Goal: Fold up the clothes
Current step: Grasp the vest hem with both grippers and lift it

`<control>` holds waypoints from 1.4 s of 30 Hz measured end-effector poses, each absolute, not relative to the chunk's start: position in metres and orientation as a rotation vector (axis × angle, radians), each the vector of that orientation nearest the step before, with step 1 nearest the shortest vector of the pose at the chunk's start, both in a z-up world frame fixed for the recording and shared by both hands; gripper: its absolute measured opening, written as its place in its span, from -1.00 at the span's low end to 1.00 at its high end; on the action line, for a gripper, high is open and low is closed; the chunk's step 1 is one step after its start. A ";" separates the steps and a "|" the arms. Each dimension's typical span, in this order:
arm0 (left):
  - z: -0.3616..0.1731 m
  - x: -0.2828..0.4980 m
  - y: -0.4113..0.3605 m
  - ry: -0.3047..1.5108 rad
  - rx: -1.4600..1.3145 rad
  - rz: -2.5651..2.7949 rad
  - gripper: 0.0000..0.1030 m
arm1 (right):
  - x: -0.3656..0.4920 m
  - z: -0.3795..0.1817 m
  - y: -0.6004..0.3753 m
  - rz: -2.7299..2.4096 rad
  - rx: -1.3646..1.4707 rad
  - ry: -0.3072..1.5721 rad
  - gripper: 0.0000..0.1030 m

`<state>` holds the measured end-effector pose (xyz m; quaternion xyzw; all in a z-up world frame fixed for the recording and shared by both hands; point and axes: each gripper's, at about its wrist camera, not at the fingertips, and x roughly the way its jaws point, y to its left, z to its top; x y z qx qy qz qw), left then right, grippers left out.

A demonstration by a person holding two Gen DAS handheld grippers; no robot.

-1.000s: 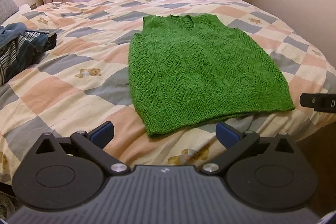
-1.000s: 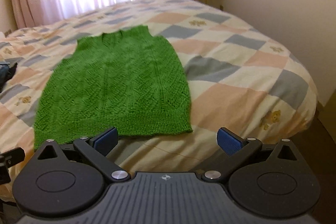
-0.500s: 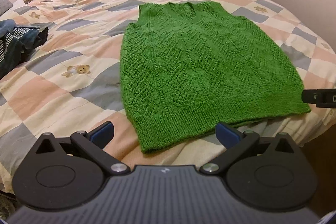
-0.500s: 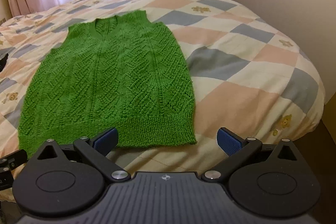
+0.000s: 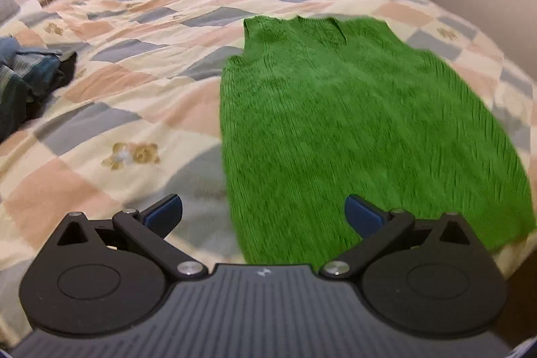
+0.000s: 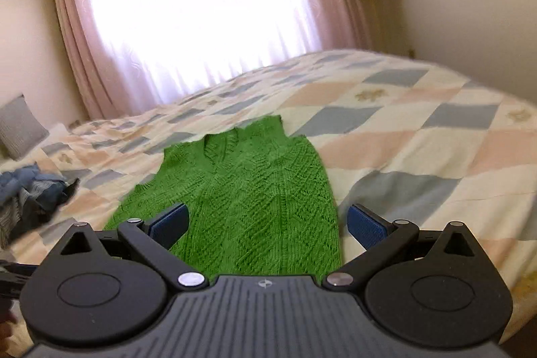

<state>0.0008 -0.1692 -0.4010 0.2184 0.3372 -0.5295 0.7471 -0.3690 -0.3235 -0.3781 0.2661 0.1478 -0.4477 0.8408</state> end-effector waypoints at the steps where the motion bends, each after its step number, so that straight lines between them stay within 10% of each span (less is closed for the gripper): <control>1: -0.400 0.012 -0.177 0.760 0.454 -1.186 0.98 | -0.371 -0.382 -0.338 -0.927 0.588 0.340 1.00; 21: -0.428 0.200 -0.413 0.925 0.216 -1.470 0.93 | -0.285 -0.415 -0.604 -0.605 0.652 0.555 0.37; 34: -0.491 0.247 -0.510 1.133 0.009 -1.446 0.94 | -0.187 -0.461 -0.744 -0.595 0.853 0.505 0.36; 37: -0.492 0.244 -0.517 1.136 -0.004 -1.458 0.18 | -0.178 -0.473 -0.759 -0.604 0.924 0.477 0.35; 38: -0.491 0.241 -0.518 1.141 0.013 -1.468 -0.55 | -0.176 -0.476 -0.760 -0.598 0.934 0.472 0.14; 39: -0.486 0.237 -0.515 1.119 0.027 -1.478 -0.79 | -0.174 -0.478 -0.760 -0.585 0.934 0.480 -0.47; 42: -0.466 0.226 -0.499 1.028 0.051 -1.517 -0.87 | -0.174 -0.474 -0.750 -0.567 0.894 0.478 -0.75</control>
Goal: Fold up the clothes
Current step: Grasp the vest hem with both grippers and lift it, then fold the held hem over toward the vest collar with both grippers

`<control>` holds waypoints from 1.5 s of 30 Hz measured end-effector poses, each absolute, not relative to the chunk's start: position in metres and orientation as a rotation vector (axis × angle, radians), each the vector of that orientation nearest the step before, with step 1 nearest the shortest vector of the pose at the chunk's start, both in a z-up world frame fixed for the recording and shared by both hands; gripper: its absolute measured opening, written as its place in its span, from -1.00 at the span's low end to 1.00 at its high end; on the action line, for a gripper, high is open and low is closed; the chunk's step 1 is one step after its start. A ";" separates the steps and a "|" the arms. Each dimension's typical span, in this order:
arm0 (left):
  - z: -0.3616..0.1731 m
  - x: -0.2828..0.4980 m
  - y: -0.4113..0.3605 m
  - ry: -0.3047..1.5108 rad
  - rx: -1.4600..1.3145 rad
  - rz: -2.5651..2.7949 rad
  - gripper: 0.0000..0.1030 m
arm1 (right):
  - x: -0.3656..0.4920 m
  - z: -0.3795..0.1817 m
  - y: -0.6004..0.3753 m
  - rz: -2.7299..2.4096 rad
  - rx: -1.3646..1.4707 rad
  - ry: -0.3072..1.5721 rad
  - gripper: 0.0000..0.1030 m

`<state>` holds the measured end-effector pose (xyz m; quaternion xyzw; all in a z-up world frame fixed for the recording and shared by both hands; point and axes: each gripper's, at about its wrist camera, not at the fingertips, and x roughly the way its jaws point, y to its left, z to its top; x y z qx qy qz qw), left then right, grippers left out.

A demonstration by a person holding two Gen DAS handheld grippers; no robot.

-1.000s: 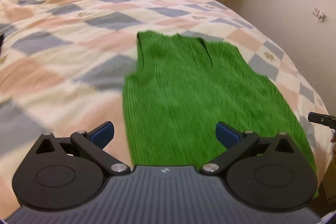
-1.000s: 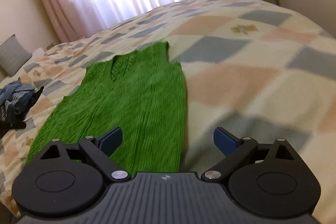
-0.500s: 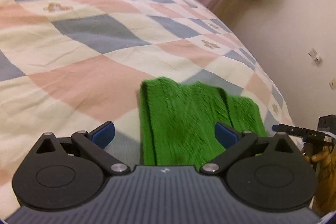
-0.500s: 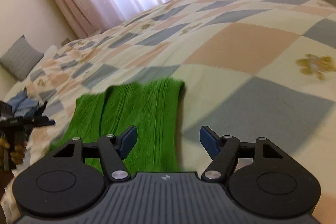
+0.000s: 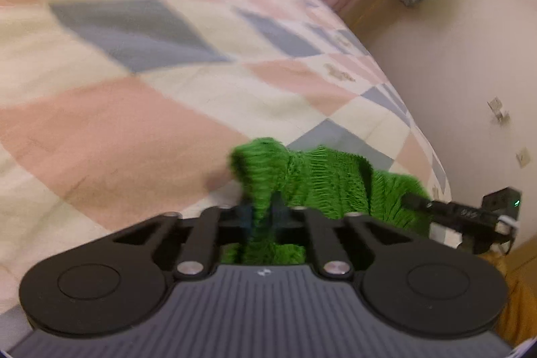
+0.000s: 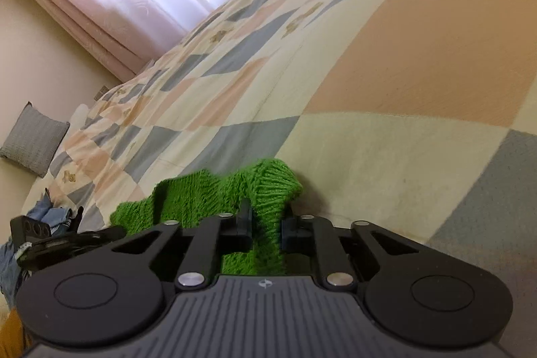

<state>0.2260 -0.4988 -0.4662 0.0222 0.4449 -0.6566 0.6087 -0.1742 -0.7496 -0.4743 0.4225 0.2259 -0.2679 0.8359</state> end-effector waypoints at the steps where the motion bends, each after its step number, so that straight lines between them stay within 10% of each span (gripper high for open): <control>1: -0.456 0.222 -0.489 0.988 0.045 -1.538 -0.87 | -0.177 -0.467 -0.743 -0.561 0.863 0.459 -0.75; 11: -0.366 0.131 -0.291 0.607 0.023 -1.761 -0.79 | -0.285 -0.375 -0.605 -0.496 0.557 0.208 -0.76; 15: -0.389 0.077 -0.198 0.594 0.155 -1.748 -0.39 | -0.353 -0.381 -0.505 -0.499 0.500 0.210 -0.71; 21: -0.452 -0.001 -0.113 0.615 0.457 -1.519 -0.37 | -0.409 -0.444 -0.367 -0.756 0.537 0.464 -0.27; 30: -0.466 -0.098 -0.133 -0.108 1.020 -1.442 -0.11 | -0.378 -0.425 -0.299 -0.847 0.139 0.579 -0.03; 41: -0.514 -0.092 -0.177 -0.355 1.309 -1.426 -0.09 | -0.294 -0.485 -0.301 -0.669 -0.717 0.979 0.01; 45: -0.513 -0.089 -0.186 -0.345 1.324 -1.457 -0.58 | -0.283 -0.504 -0.310 -0.619 -0.885 0.990 -0.06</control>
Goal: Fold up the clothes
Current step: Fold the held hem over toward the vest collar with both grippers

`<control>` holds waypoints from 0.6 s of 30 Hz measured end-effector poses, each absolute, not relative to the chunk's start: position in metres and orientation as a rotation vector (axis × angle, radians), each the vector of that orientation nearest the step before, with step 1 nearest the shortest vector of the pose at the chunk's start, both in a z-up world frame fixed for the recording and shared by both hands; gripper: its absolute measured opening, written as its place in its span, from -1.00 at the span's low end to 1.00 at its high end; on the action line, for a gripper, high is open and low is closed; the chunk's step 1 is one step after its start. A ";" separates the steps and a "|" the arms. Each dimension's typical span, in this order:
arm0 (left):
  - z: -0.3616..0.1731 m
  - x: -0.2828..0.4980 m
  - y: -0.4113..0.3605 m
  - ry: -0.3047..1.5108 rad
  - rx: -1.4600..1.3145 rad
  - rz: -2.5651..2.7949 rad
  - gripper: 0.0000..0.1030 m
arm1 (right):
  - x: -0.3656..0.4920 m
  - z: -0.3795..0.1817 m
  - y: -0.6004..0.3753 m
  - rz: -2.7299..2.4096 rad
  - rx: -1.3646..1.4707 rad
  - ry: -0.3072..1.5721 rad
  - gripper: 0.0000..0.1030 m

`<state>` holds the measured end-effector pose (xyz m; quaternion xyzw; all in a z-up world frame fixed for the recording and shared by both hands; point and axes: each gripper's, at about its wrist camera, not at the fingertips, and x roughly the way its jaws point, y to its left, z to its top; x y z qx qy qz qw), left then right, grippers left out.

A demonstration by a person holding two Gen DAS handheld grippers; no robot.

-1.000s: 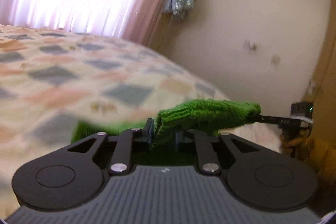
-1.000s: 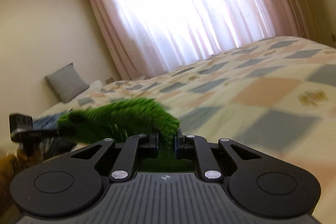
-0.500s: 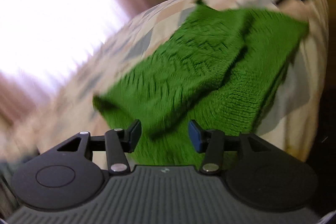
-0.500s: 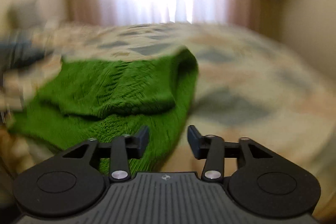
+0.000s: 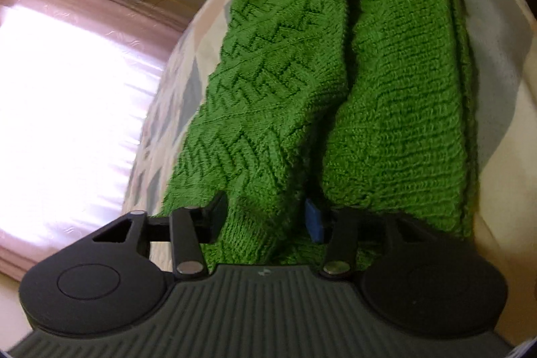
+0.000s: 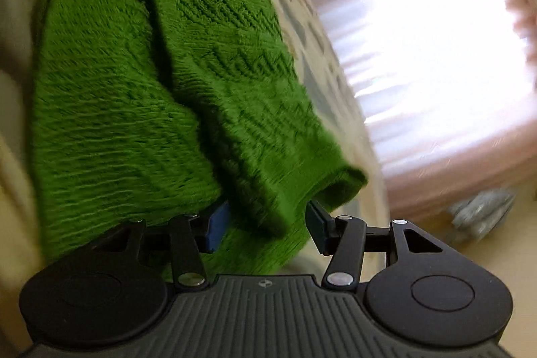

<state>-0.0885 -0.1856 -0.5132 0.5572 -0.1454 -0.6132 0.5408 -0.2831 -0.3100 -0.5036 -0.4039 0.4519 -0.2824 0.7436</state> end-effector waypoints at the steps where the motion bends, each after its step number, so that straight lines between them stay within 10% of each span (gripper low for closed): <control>1: -0.511 -0.087 -0.187 -0.329 1.317 -1.465 -0.66 | -0.280 -0.506 -0.313 -0.606 -0.909 0.993 -0.19; 3: -0.504 -0.082 -0.184 -0.296 1.272 -1.474 -0.73 | -0.277 -0.505 -0.317 -0.586 -0.893 1.008 -0.82; 18: -0.484 -0.088 -0.133 -0.154 1.075 -1.467 -0.75 | -0.318 -0.481 -0.249 -0.706 -0.644 0.878 -0.83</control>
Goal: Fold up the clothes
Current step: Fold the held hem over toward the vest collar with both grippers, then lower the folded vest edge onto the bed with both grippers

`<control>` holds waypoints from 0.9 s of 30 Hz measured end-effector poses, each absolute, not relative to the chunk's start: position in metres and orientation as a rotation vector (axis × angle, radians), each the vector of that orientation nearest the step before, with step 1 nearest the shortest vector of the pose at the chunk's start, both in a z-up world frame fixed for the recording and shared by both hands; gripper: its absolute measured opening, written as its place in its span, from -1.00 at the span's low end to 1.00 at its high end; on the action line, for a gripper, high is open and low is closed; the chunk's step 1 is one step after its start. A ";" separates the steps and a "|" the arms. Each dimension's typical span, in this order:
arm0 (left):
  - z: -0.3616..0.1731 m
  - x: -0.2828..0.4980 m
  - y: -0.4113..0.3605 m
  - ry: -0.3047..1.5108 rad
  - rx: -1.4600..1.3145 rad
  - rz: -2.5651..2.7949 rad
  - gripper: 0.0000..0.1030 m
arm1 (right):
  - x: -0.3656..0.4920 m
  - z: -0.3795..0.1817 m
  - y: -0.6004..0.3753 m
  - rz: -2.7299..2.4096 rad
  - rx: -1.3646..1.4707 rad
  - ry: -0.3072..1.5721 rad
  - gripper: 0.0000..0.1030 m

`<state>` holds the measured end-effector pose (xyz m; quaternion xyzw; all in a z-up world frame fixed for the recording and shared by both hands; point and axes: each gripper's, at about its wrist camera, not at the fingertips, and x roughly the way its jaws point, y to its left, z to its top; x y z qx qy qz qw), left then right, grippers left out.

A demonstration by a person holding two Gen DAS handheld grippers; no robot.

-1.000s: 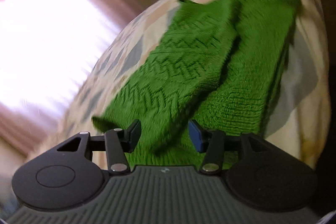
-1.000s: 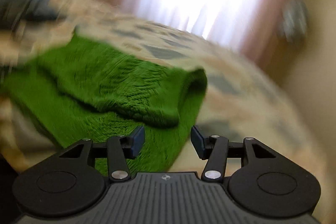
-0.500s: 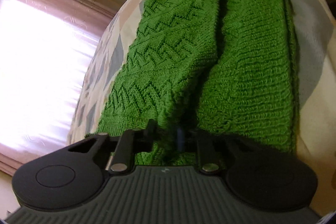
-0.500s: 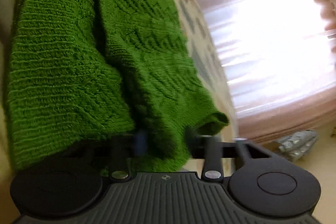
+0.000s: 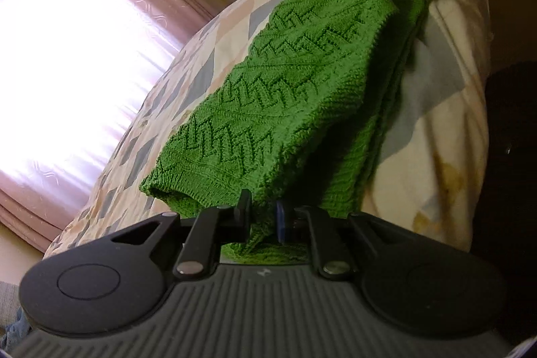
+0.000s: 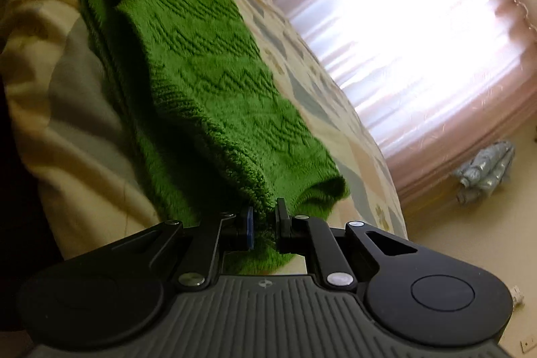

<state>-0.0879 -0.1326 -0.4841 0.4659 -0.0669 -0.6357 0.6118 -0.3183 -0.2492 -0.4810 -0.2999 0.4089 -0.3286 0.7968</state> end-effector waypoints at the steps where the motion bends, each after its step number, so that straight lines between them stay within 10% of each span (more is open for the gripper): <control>1: -0.482 -0.086 -0.133 -0.148 1.060 -1.466 -0.75 | -0.318 -0.480 -0.251 -0.716 -0.641 0.877 -0.83; 14: -0.460 -0.060 -0.108 0.100 0.959 -1.506 -0.60 | -0.306 -0.486 -0.250 -0.770 -0.537 0.965 -0.60; 27: -0.458 -0.055 -0.137 0.503 0.598 -1.571 -0.63 | -0.314 -0.422 -0.286 -0.719 0.207 0.530 -0.52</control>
